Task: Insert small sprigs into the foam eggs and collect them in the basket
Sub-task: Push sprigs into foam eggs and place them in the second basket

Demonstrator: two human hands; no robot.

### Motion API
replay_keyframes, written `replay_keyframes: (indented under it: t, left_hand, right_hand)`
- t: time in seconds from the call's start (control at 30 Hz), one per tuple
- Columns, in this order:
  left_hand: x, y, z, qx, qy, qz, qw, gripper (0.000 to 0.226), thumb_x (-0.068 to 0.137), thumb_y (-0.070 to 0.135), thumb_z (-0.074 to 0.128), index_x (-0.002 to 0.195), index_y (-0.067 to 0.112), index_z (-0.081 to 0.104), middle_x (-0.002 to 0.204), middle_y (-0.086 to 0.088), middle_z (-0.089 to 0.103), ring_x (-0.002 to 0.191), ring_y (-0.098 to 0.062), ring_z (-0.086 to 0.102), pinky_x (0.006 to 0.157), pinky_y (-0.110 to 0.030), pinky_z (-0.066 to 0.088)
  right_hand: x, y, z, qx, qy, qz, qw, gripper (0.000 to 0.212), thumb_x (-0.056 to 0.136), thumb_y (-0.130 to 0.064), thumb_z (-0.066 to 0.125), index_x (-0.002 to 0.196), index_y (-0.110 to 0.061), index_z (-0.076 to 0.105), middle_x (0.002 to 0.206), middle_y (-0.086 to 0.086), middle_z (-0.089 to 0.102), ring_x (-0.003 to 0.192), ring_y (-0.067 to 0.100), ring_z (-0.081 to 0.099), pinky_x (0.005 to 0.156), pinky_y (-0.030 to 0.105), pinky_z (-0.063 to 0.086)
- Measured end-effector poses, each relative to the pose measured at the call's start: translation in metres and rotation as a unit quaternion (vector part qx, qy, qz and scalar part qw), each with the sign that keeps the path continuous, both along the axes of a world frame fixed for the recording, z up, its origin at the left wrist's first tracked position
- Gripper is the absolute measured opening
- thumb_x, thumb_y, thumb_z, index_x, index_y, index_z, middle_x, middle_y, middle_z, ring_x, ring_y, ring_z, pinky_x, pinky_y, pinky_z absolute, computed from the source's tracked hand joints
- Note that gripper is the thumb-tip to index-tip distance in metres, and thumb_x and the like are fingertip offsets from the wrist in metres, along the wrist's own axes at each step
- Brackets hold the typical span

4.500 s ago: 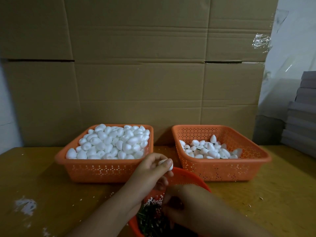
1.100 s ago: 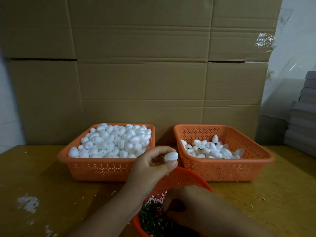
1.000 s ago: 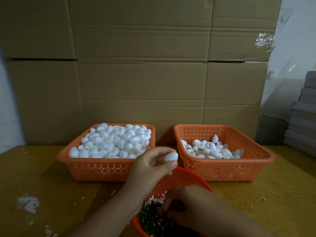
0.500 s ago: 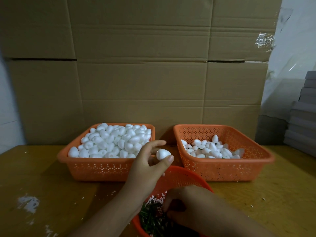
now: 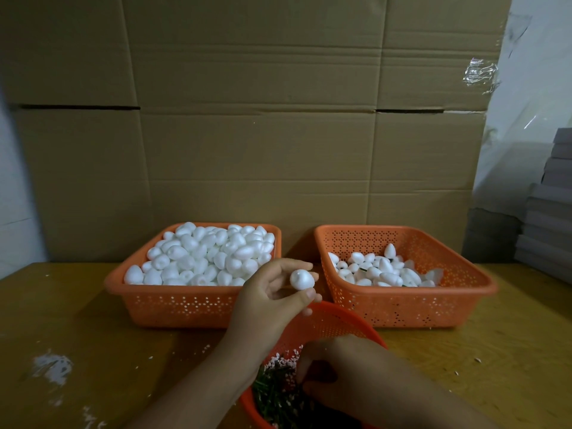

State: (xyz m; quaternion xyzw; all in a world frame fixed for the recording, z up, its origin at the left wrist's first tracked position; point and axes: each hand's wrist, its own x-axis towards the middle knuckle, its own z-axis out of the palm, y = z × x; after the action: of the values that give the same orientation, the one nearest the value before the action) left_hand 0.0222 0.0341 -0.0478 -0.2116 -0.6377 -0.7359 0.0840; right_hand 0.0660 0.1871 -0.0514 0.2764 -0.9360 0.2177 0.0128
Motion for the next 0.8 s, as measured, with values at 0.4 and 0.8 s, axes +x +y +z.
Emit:
replay_keyframes:
  t: [0.4, 0.8]
  left_hand:
    - [-0.0054, -0.0012, -0.0012, -0.015, 0.011, 0.07, 0.997, 0.023, 0.088, 0.013, 0.069, 0.106, 0.027, 0.065, 0.078, 0.003, 0.068, 0.051, -0.007, 0.052, 0.057, -0.02, 0.049]
    - [-0.0022, 0.0002, -0.0002, 0.034, -0.033, 0.03, 0.998, 0.018, 0.089, 0.0, 0.065, 0.103, 0.012, 0.064, 0.098, 0.003, 0.075, 0.089, -0.018, 0.074, 0.065, -0.025, 0.058]
  right_hand:
    - [-0.0018, 0.0007, -0.0014, 0.009, 0.0, -0.003, 1.0, 0.021, 0.085, -0.039, 0.062, 0.103, -0.049, 0.059, 0.078, -0.041, 0.053, 0.079, -0.025, 0.049, 0.069, -0.003, 0.035]
    - [-0.0009, 0.0004, -0.0014, 0.015, 0.006, -0.011, 1.0, 0.021, 0.085, -0.039, 0.062, 0.103, -0.048, 0.06, 0.104, -0.028, 0.065, 0.09, -0.013, 0.055, 0.071, -0.001, 0.035]
